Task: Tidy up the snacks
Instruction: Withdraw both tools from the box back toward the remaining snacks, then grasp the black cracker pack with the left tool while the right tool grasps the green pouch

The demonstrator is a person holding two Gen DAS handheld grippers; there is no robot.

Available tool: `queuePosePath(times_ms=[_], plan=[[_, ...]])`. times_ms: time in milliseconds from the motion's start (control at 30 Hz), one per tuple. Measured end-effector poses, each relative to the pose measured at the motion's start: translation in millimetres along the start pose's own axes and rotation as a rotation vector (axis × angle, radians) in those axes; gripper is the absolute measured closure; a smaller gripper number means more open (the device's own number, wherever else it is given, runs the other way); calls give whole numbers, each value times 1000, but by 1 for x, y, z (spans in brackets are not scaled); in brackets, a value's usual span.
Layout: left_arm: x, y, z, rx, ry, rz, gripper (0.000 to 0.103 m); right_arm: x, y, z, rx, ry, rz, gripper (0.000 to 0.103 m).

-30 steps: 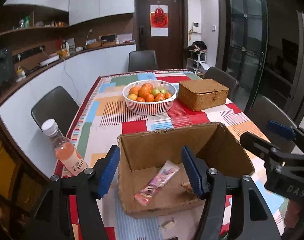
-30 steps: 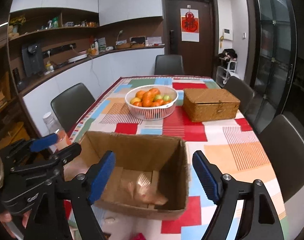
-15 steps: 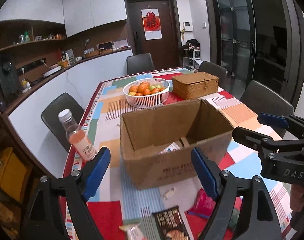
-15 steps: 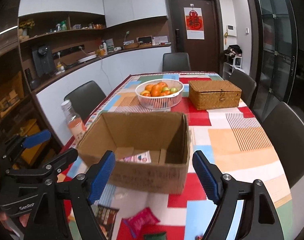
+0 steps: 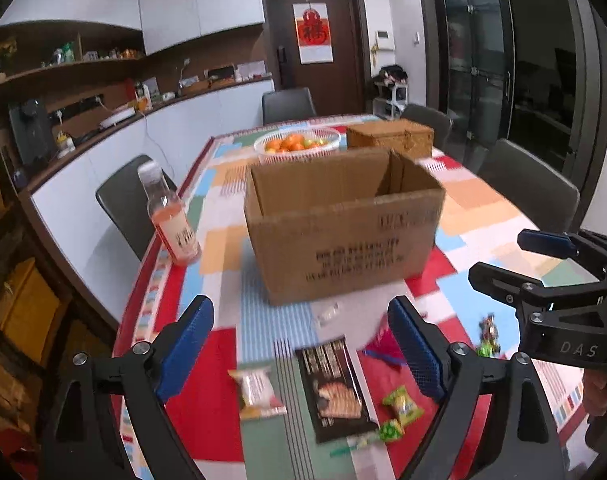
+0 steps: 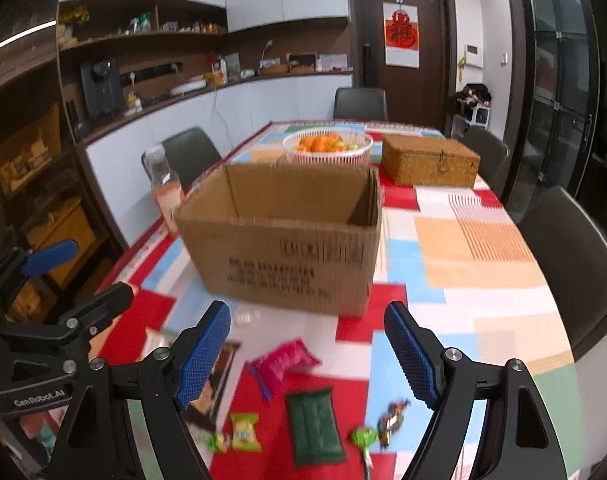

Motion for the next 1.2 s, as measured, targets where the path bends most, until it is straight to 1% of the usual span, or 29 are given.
queuePosePath(times_ms=[133, 233, 633, 767, 967, 1133, 1200], plan=[[-21, 7, -4, -19, -23, 58, 13, -22, 4, 1, -4, -17, 49, 23], [-36, 16, -6, -33, -43, 106, 14, -37, 9, 0, -1, -6, 86, 23], [-87, 46, -16, -51, -37, 266, 14, -94, 40, -8, -31, 12, 254, 23], [-99, 57, -20, -60, -39, 312, 14, -106, 49, -14, -45, 11, 301, 23], [-109, 74, -21, -64, -48, 360, 14, -117, 62, -17, -54, 16, 348, 23], [-113, 88, -23, -76, -55, 385, 14, -121, 72, -19, -61, 10, 371, 23], [-114, 95, -24, -76, -57, 398, 14, -120, 74, -19, -78, -3, 362, 23]])
Point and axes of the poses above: each gripper's, at about its wrist camera, not at the fingertips, and y roughly the way its jaws point, z to its left, x to its top, the point moved 7 cm from there along y, roughly the way its jaws point, and after that the axes turned 4 degrees about y, right-handed, at the moved point
